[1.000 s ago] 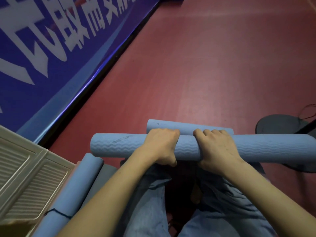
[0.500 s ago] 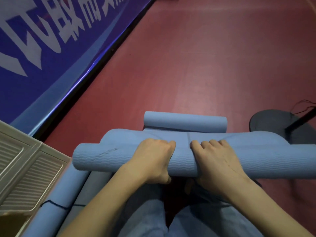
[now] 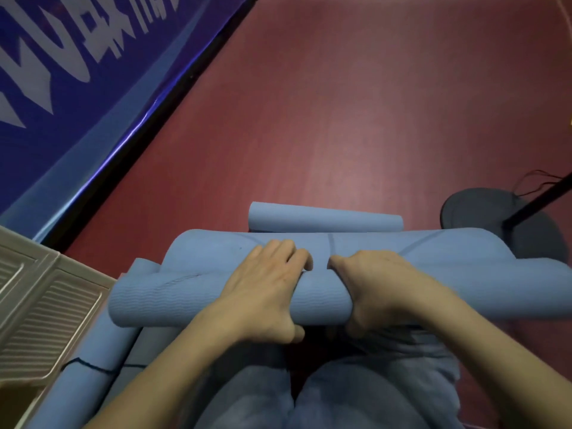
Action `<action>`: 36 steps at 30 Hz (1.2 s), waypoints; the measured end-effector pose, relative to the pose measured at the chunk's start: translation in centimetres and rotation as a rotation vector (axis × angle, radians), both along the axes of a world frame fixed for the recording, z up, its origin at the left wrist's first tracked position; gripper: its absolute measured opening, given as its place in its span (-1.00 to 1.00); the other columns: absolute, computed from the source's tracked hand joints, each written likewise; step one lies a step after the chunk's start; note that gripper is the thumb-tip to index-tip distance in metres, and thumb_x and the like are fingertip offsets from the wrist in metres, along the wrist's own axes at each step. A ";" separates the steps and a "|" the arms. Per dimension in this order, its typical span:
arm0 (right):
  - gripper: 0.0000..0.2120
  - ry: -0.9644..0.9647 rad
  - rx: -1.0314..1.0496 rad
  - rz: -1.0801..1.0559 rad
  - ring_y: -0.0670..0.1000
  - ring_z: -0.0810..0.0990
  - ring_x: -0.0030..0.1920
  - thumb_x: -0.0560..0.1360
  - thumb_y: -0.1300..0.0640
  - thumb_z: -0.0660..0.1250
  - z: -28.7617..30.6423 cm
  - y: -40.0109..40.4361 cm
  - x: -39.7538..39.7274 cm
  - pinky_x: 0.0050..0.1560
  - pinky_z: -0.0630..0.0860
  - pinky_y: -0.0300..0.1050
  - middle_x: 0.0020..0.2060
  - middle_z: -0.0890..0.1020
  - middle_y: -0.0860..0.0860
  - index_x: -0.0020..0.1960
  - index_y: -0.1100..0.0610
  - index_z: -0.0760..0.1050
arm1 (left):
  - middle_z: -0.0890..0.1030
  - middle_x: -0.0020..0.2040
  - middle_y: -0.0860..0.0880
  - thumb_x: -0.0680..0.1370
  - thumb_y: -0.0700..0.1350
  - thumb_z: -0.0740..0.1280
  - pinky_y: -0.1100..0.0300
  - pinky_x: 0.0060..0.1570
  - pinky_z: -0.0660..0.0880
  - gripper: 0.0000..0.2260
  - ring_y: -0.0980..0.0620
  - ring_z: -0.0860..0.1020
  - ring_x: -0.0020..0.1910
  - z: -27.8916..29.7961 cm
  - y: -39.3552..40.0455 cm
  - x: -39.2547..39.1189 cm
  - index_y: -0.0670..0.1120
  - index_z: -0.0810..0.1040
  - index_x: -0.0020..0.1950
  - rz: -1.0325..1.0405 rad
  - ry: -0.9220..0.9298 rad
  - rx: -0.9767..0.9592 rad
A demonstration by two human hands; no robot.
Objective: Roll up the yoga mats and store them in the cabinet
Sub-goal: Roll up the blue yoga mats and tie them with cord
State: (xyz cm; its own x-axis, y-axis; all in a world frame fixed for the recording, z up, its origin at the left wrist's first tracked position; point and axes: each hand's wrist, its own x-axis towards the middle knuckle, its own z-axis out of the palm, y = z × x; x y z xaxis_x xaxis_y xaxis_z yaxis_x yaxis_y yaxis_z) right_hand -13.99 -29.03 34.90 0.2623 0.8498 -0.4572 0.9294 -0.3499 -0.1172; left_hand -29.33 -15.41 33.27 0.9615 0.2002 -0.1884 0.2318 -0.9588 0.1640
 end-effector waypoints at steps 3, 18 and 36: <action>-0.30 0.104 -0.128 -0.031 0.07 0.59 -0.07 0.08 -0.20 0.61 0.7 1.3 1.1 -0.06 0.61 0.01 -0.04 0.58 -0.05 0.13 -0.08 0.43 | 0.37 -0.01 0.14 0.15 0.26 0.41 0.15 -0.05 0.26 -0.36 0.05 0.39 -0.05 0.4 0.6 0.4 0.07 0.35 0.14 -0.026 -0.046 -0.003; -0.14 0.104 -0.045 -0.061 0.02 0.51 -0.05 0.09 -0.29 0.60 0.0 0.3 1.8 -0.06 0.45 -0.02 0.00 0.54 -0.11 0.23 -0.11 0.25 | 0.55 -0.05 -0.03 0.24 0.07 0.51 0.05 -0.14 0.22 -0.50 -0.11 0.56 -0.08 -1.0 -1.9 1.2 -0.04 0.35 0.03 -0.045 0.029 0.251; -0.33 -0.107 0.024 -0.054 0.05 0.60 -0.06 0.12 -0.24 0.52 0.1 1.2 2.2 -0.18 0.41 -0.05 -0.08 0.60 -0.10 0.11 -0.09 0.32 | 0.57 0.01 0.12 0.18 0.32 0.47 0.04 0.03 0.52 -0.35 0.00 0.54 0.02 0.3 2.8 4.1 0.09 0.45 0.18 0.029 0.183 -0.045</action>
State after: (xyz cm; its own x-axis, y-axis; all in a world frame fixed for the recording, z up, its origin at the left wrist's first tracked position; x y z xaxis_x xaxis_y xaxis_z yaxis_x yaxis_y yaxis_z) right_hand -11.80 -27.86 35.01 0.3537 0.8436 -0.4039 0.9171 -0.3977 -0.0274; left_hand -25.24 -12.62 33.59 0.9041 0.2153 -0.3691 0.2896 -0.9439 0.1587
